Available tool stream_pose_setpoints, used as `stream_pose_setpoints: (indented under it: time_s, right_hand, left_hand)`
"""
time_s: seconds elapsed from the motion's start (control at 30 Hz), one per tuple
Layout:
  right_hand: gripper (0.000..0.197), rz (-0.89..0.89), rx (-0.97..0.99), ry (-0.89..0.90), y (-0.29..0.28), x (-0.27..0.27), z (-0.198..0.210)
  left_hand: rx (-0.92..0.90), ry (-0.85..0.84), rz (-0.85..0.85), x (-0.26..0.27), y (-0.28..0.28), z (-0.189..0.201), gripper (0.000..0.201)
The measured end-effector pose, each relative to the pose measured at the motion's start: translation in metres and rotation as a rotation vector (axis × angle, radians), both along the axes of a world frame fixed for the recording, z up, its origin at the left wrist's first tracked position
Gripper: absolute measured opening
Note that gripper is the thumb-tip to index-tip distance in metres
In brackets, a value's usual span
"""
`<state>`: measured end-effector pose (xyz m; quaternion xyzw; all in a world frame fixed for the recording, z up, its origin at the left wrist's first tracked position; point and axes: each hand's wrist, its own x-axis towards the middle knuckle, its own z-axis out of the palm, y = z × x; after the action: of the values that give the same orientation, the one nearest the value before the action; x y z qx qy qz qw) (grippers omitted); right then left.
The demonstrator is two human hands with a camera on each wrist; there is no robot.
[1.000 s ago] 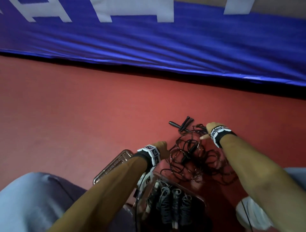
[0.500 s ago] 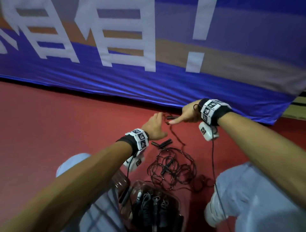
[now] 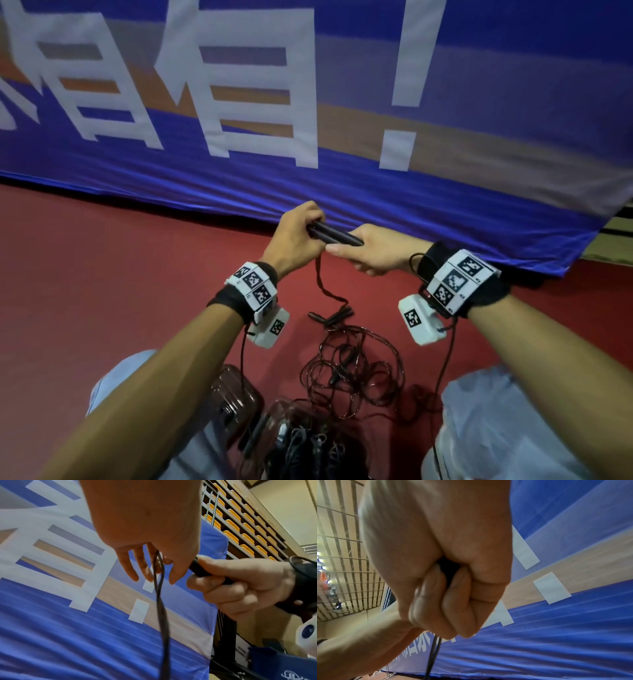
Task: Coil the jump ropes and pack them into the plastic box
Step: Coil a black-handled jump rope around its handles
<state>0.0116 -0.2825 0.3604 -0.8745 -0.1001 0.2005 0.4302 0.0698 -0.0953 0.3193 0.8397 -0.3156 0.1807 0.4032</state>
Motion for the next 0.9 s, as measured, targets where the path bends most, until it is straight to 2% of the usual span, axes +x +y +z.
stream_pose_setpoints:
  time_s: [0.13, 0.2, 0.3, 0.37, 0.47, 0.6, 0.7, 0.77, 0.83, 0.9]
  right_hand:
    - [0.05, -0.039, -0.039, -0.028, 0.0, 0.0, 0.003]
    - [0.05, -0.059, 0.01, -0.022, 0.001, -0.001, 0.003]
    - [0.049, -0.07, 0.108, -0.021, 0.001, -0.003, 0.005]
    - [0.047, -0.08, 0.189, 0.002, -0.002, -0.005, 0.009]
    - [0.045, -0.095, 0.267, 0.025, -0.007, -0.007, 0.017]
    - [0.04, -0.095, 0.466, 0.062, 0.0, -0.011, 0.016]
    - [0.039, -0.109, 0.554, 0.014, 0.014, -0.016, 0.01]
    - [0.04, -0.166, 0.665, -0.028, 0.025, -0.019, 0.011]
    - [0.042, -0.264, 0.829, -0.069, 0.03, -0.017, 0.019]
    - [0.043, -0.333, 0.854, -0.145, 0.03, -0.011, 0.026]
  left_hand:
    - [-0.048, 0.081, -0.057, 0.0, -0.004, 0.006, 0.019]
    - [-0.152, 0.24, -0.115, -0.001, -0.005, 0.009, 0.018]
    - [-0.395, 0.541, -0.21, -0.006, -0.007, 0.011, 0.034]
    - [-0.485, 0.671, -0.241, -0.01, -0.007, 0.015, 0.041]
    - [-0.442, 0.659, -0.222, -0.013, -0.007, 0.024, 0.039]
    - [-0.38, 0.675, -0.084, -0.014, -0.009, 0.024, 0.056]
    - [-0.464, 0.715, -0.077, -0.017, -0.011, 0.026, 0.056]
    - [-0.488, 0.717, -0.082, -0.019, -0.012, 0.025, 0.054]
    - [-0.407, 0.71, -0.074, -0.022, -0.016, 0.016, 0.05]
    - [-0.318, 0.697, -0.092, -0.028, -0.023, 0.005, 0.044]
